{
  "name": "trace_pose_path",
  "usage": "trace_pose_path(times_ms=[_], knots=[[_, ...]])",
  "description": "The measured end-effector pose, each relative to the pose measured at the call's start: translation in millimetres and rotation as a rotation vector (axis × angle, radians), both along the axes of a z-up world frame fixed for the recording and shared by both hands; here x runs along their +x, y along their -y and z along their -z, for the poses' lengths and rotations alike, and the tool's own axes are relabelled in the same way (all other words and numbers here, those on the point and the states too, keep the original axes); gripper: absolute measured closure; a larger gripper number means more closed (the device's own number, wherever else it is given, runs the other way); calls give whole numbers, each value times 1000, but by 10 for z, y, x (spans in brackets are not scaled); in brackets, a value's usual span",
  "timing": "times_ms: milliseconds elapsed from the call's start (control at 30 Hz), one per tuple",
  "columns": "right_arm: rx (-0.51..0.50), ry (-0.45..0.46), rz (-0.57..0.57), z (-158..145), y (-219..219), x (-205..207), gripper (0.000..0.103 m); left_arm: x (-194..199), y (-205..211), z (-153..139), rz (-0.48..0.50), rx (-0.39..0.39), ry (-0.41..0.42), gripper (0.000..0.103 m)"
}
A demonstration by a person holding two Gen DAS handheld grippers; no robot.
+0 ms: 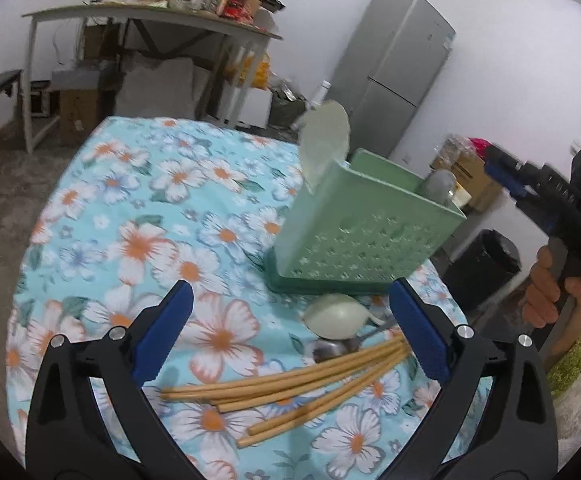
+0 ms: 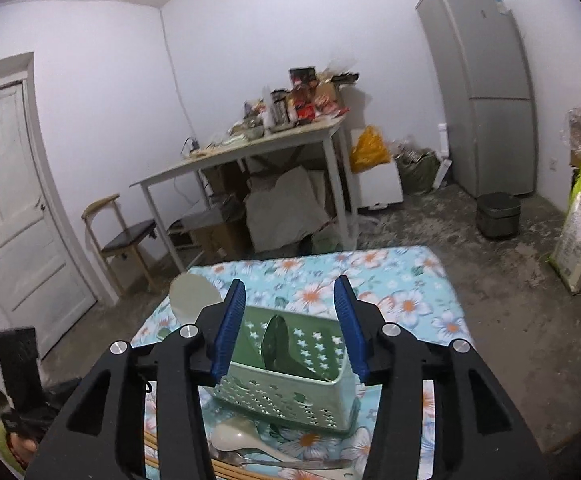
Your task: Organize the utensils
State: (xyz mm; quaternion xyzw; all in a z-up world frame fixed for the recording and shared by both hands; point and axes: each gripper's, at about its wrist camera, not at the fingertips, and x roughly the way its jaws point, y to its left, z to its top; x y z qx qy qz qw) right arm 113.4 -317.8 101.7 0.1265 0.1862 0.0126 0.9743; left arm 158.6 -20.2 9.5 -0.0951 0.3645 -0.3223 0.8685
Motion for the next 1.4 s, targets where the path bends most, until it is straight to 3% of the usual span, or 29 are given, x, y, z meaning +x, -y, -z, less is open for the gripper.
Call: trace_pose_path(times_ms=[100,267,567,833,967,1167,1400], knots=[[-24,-22,23,-80,-60,-150,56,8,54,56,53,-29,-44,8],[-80,-146,33,-36,-293,-288,56,-56,119,73,82,-40,-64,8],[-2,-348,-20,543,-633,-146,56,-245,12,94,28,-108,-112,8],[-30,-378,-96,758,-829,-67,56,-323,74,93,-60,42,-9,8],[-39,-367,-74,783,-797,-90,56,-280,133,78,-94,135,45,8],[-9,-380,-20,886,-753,-154,56,-107,264,168,-110,268,51,8],[-16,-452,-49,1123,-945,-20,78,-10,361,395,-75,344,35,8]])
